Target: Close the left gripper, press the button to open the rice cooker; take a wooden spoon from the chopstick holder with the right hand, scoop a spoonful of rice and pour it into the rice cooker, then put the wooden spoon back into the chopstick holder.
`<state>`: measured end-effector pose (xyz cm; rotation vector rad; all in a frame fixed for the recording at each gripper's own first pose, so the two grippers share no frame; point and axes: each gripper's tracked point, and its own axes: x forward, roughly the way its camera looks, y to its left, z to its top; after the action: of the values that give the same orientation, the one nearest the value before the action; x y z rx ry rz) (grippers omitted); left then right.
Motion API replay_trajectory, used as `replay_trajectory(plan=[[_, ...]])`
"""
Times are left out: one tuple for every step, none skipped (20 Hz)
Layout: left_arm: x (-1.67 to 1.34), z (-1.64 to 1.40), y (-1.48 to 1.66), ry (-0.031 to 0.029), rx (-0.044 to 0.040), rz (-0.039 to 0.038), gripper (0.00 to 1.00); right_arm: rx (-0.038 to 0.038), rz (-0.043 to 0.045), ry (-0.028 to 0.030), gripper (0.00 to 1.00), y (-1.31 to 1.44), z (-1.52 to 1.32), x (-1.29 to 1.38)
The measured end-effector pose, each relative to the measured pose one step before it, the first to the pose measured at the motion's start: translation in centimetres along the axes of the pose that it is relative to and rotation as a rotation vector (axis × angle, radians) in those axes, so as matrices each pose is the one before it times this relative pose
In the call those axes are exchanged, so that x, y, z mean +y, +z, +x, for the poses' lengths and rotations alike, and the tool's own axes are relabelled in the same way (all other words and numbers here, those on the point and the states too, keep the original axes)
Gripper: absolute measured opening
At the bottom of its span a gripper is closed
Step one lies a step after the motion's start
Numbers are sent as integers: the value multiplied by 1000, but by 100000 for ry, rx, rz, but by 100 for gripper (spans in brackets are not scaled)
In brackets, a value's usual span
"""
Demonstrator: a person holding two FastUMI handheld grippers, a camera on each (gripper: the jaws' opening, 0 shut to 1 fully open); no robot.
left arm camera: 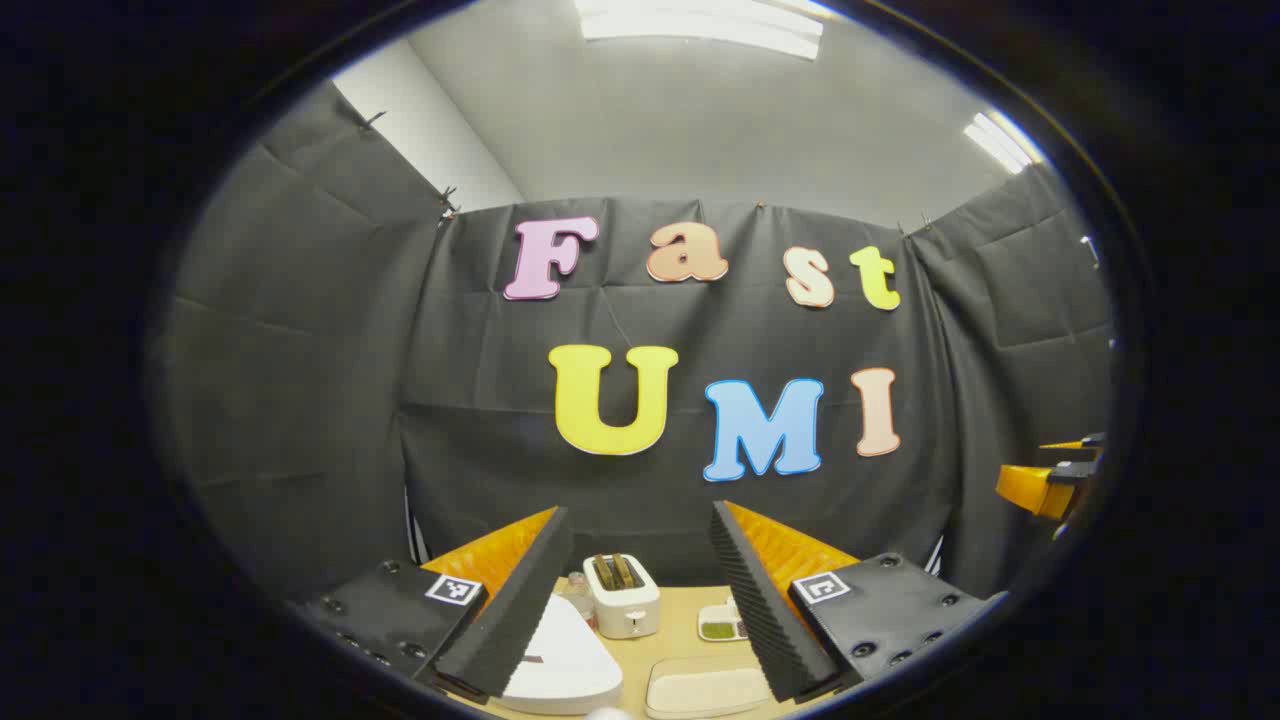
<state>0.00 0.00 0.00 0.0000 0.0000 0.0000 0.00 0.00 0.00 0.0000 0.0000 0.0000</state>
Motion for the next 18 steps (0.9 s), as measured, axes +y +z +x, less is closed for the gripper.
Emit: replay_trajectory(plan=[[-192,57,69,-447,445,260,94,74,-58,-137,98,-54,15,-84],[-51,-154,-110,-351,14,174,94,181,-144,76,98,3,-93,79],[28,99,135,-140,-132,328,96,-223,-123,-142,98,58,16,-7],[124,-64,68,265,-321,40,94,-124,-113,42,98,-79,-2,-54],[112,-71,4,322,-174,-36,94,-227,-29,434,98,19,-150,232],[-63,-91,10,87,-34,-123,94,107,-331,109,98,-31,5,7],[-17,-19,62,170,114,46,94,355,-484,8,93,9,49,30],[10,-10,11,-35,-156,241,94,-130,-298,-95,98,17,-81,-55],[-66,147,160,-355,-246,400,94,-682,79,-288,98,207,-37,-56],[-18,1,-61,-54,-141,306,94,-358,282,-334,98,61,-11,-44],[76,96,29,306,-185,-4,94,-17,366,237,98,4,16,153],[284,-156,-28,374,-336,-389,94,166,128,459,98,-122,-88,181],[-8,30,-75,13,382,-652,94,315,-367,-12,98,-9,16,-3],[-142,104,-120,-285,369,-380,97,173,-417,-120,98,-97,-77,-119],[61,157,27,49,324,-22,94,113,-224,-60,98,72,77,23],[119,122,-82,-58,-173,370,94,-49,-116,-71,98,26,26,6],[130,-50,-35,67,56,495,94,-458,93,-453,98,125,85,-70],[51,-24,-227,237,255,44,94,-108,261,51,98,11,-42,32]])
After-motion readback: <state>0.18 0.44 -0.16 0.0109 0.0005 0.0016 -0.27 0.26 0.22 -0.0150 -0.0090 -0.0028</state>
